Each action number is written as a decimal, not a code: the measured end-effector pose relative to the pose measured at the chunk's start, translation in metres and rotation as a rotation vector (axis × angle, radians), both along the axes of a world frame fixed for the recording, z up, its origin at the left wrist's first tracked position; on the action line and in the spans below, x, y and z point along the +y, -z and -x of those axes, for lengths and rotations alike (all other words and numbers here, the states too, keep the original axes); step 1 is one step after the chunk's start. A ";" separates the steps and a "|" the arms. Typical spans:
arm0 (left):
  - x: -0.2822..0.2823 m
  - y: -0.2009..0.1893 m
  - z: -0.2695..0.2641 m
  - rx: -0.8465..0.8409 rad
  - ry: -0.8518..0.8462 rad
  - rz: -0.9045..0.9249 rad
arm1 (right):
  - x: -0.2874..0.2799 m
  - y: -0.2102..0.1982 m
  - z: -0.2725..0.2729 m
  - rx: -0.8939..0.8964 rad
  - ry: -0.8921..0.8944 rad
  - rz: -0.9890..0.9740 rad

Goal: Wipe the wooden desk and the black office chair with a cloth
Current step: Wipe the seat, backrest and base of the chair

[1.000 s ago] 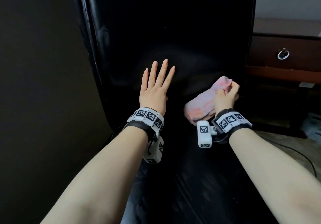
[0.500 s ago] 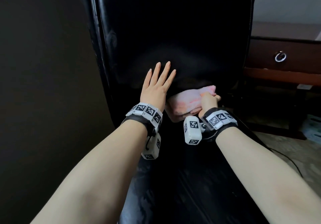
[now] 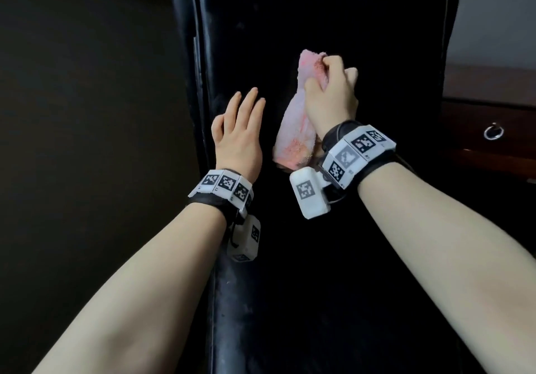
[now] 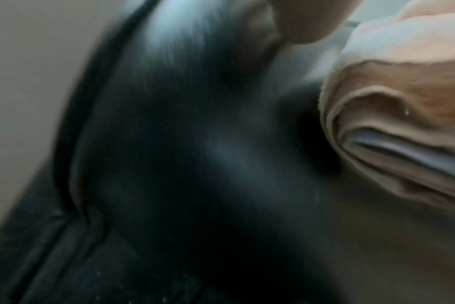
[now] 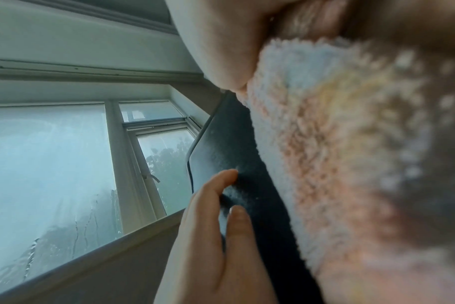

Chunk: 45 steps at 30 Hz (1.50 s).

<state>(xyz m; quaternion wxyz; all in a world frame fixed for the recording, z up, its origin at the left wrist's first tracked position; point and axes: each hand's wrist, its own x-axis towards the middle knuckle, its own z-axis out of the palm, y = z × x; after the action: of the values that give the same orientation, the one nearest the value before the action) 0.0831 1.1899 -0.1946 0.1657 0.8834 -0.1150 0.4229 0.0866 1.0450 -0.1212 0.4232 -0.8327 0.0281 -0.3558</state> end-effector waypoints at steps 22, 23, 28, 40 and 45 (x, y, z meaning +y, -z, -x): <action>0.096 -0.272 0.026 0.690 -0.130 0.147 | 0.093 -0.230 -0.003 0.515 -0.454 -0.089; 0.100 -0.286 0.028 0.728 -0.125 0.144 | 0.092 -0.246 -0.002 0.516 -0.458 -0.059; 0.114 -0.336 0.024 0.799 -0.107 0.158 | 0.084 -0.308 -0.006 0.494 -0.402 0.040; 0.110 -0.355 -0.084 0.933 0.116 -0.003 | 0.104 -0.315 -0.038 0.548 -0.232 0.050; 0.113 -0.337 -0.102 1.005 0.190 0.029 | 0.103 -0.310 -0.048 0.570 -0.122 0.043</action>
<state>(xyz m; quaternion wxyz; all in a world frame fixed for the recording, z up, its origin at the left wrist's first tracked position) 0.1848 1.3034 0.1423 0.2505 0.9609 -0.0952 -0.0698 0.1346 1.1482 0.1892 0.4012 -0.9081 0.0879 -0.0818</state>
